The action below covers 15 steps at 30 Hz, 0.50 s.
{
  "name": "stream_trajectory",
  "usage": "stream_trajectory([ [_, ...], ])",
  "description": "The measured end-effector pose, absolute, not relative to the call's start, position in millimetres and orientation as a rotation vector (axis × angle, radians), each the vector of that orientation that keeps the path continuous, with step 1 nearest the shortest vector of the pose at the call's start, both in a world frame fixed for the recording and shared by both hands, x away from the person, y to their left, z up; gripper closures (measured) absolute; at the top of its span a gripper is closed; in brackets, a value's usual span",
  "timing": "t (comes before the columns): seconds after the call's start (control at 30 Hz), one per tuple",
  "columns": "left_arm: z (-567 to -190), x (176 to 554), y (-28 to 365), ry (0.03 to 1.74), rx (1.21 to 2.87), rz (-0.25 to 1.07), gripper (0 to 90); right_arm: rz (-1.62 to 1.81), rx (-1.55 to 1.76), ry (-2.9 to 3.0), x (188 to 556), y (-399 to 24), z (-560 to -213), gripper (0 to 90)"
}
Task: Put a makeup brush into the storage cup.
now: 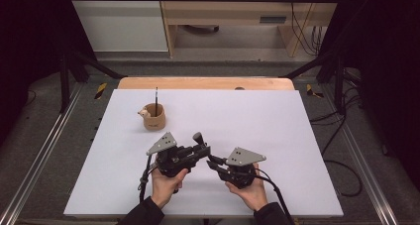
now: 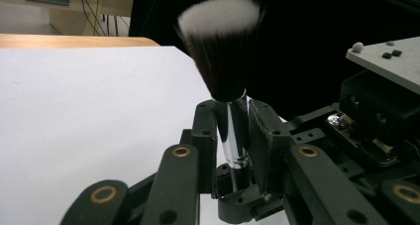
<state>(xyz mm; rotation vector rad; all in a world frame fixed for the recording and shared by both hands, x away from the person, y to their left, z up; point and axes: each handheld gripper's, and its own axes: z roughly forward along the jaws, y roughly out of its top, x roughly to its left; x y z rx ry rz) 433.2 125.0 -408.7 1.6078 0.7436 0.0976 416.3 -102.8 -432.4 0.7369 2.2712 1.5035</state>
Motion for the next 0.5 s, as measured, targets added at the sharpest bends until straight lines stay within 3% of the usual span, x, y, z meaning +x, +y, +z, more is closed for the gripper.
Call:
stream_trajectory([
  [0.37,-407.0,429.6,123.9,0.717,1.612,0.104,76.7,1.506,0.739,2.278,415.5,-100.2,-433.3,78.9],
  [0.5,-405.3,428.9,124.7,0.709,1.622,0.124,76.8,1.522,0.743,2.27,415.4,-100.8,-432.3,74.0],
])
